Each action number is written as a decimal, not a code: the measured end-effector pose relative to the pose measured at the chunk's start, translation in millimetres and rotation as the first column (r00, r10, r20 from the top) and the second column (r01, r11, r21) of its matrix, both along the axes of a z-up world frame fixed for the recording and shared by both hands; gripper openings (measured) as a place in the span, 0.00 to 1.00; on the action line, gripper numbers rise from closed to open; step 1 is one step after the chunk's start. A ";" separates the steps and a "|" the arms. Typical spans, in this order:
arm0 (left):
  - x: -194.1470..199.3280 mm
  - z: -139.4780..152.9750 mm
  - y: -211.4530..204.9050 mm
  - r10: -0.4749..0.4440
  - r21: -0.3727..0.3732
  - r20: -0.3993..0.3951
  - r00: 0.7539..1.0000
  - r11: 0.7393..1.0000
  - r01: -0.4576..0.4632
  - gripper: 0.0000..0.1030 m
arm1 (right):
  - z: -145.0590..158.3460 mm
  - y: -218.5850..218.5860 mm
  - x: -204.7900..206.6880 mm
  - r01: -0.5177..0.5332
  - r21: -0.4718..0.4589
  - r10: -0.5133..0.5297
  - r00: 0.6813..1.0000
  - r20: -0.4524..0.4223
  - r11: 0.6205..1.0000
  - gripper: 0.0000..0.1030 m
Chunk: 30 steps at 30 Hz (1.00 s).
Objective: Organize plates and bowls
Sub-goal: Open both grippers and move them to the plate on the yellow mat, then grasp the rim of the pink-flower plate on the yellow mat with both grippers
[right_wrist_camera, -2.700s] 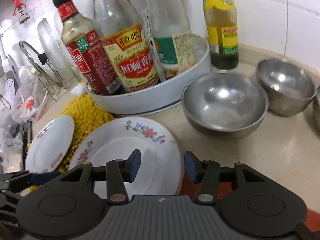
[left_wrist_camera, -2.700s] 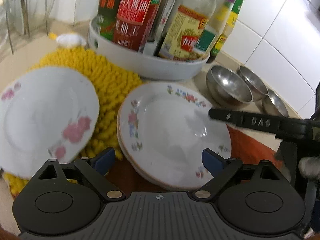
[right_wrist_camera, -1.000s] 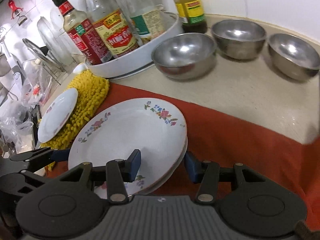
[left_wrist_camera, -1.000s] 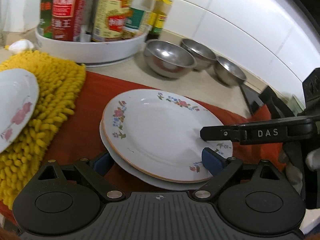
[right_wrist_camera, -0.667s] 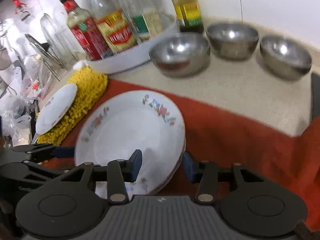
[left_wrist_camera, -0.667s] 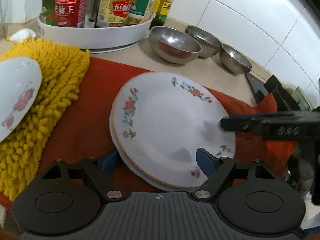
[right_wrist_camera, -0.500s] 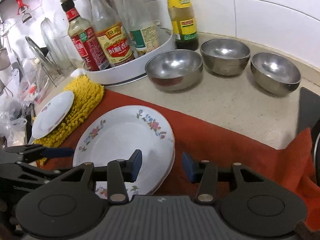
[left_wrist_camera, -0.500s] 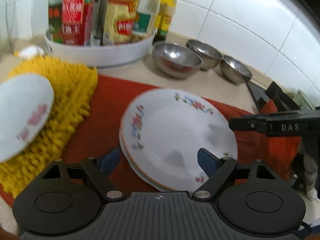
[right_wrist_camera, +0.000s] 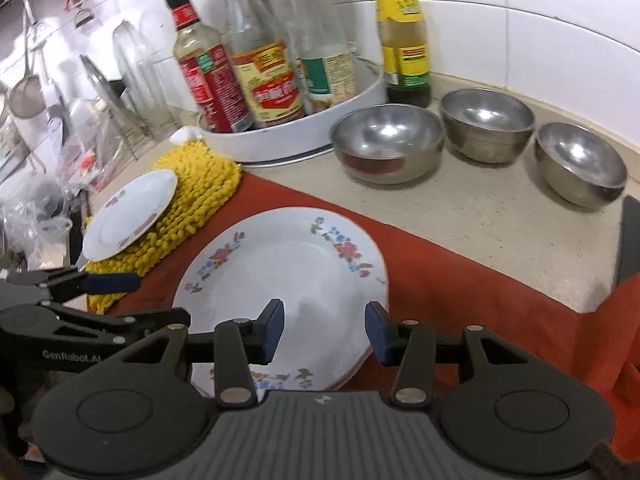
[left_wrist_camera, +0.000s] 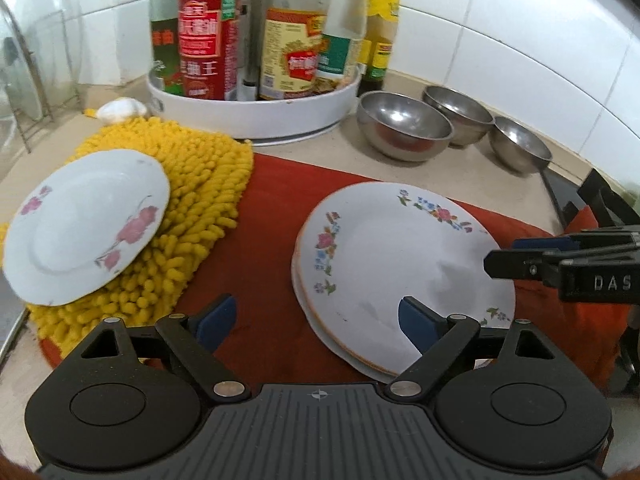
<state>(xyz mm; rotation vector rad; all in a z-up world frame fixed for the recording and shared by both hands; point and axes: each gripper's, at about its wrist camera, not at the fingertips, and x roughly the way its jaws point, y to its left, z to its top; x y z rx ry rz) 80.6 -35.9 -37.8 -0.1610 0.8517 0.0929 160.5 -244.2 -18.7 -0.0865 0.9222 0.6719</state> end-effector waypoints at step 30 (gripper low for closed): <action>-15.7 25.4 139.1 0.224 0.108 0.023 0.974 0.968 -0.226 0.95 | 20.7 155.8 8.5 -0.167 0.008 0.166 0.984 0.066 0.986 0.47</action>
